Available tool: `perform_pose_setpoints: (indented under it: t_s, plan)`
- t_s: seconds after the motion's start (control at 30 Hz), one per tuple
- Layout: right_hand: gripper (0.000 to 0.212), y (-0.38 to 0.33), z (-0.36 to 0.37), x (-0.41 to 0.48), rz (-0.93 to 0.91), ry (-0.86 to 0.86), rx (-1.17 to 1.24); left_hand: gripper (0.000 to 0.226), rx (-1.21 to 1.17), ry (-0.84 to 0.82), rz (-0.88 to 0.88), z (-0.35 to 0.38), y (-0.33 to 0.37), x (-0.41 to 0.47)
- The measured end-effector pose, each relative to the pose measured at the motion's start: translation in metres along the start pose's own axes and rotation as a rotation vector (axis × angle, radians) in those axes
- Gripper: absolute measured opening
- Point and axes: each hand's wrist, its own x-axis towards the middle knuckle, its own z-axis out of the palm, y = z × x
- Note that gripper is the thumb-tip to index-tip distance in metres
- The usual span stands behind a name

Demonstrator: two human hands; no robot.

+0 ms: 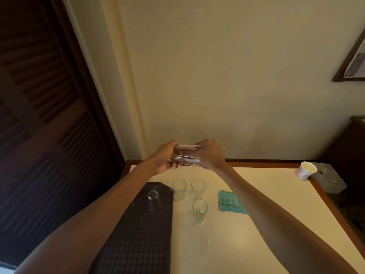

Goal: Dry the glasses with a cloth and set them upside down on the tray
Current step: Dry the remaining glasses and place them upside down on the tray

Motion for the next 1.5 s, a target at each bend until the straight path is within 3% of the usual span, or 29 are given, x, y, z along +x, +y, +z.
perform_pose_setpoints:
  t_s: [0.03, 0.13, 0.23, 0.33, 0.4, 0.53, 0.63, 0.7, 0.77, 0.83, 0.87, 0.93, 1.0, 1.1, 1.23, 1.3, 1.37, 1.43, 1.5]
  plan:
    - [0.006, -0.005, -0.001, -0.001, -0.010, 0.018, -0.050, 0.031, -0.005, -0.008, 0.013, -0.001, 0.003, -0.002]
    - [0.007, -0.013, -0.003, -0.001, -0.098, 0.110, -0.191, 0.030, -0.040, -0.116, 0.019, -0.018, 0.008, -0.005]
    - [0.009, -0.025, -0.007, -0.001, -0.260, 0.314, -0.283, 0.048, -0.132, -0.250, -0.028, -0.042, 0.010, 0.000]
    - [0.016, -0.041, -0.004, 0.004, -0.420, 0.442, -0.341, 0.062, -0.136, -0.250, -0.127, -0.047, 0.012, 0.002]
    - [0.014, -0.043, 0.000, 0.013, -0.461, 0.474, -0.382, 0.053, -0.133, -0.195, -0.144, -0.044, 0.015, 0.000]
    - [0.014, -0.039, 0.009, 0.021, -0.244, 0.351, -0.195, 0.021, -0.135, -0.026, -0.007, -0.037, 0.025, -0.004]
    - [0.026, -0.032, 0.033, 0.028, -0.074, 0.242, 0.150, 0.021, 0.016, 0.052, 0.186, -0.038, 0.032, 0.000]
    - [0.037, -0.043, 0.037, 0.029, 0.101, -0.042, 0.583, 0.024, 0.184, 0.124, 0.401, -0.042, 0.031, 0.007]
    - [0.048, -0.052, 0.038, 0.031, 0.336, -0.255, 0.814, 0.030, 0.217, 0.162, 0.591, -0.046, 0.025, 0.012]
    - [0.052, -0.060, 0.034, 0.030, 0.371, -0.300, 0.729, 0.033, 0.163, 0.139, 0.658, -0.050, 0.018, 0.015]
    - [0.049, -0.056, 0.036, 0.034, 0.323, -0.224, 0.632, 0.031, 0.110, 0.094, 0.632, -0.053, 0.017, 0.013]
    - [0.038, -0.058, 0.023, 0.029, 0.182, -0.016, 0.315, 0.034, -0.019, -0.057, 0.466, -0.062, 0.019, 0.010]
    - [0.012, -0.067, 0.007, 0.020, -0.003, 0.152, -0.084, 0.049, -0.102, -0.181, 0.258, -0.070, 0.025, 0.007]
    - [0.030, -0.091, -0.015, 0.009, -0.102, 0.219, -0.243, 0.048, -0.146, -0.144, 0.077, -0.070, 0.028, 0.001]
    - [0.014, -0.086, -0.019, 0.016, -0.103, 0.121, -0.366, 0.036, -0.202, -0.035, 0.050, -0.056, 0.033, -0.005]
    - [0.023, -0.073, -0.009, 0.025, 0.009, 0.103, -0.168, 0.036, -0.156, 0.039, 0.136, -0.048, 0.034, -0.005]
    - [0.019, -0.067, 0.005, 0.030, 0.158, 0.067, 0.225, 0.039, 0.003, 0.159, 0.320, -0.044, 0.034, -0.004]
    - [0.032, -0.066, 0.017, 0.034, 0.350, -0.180, 0.545, 0.041, 0.175, 0.232, 0.530, -0.045, 0.032, -0.001]
    - [0.056, -0.064, 0.026, 0.033, 0.497, -0.394, 0.689, 0.038, 0.242, 0.237, 0.672, -0.046, 0.028, 0.001]
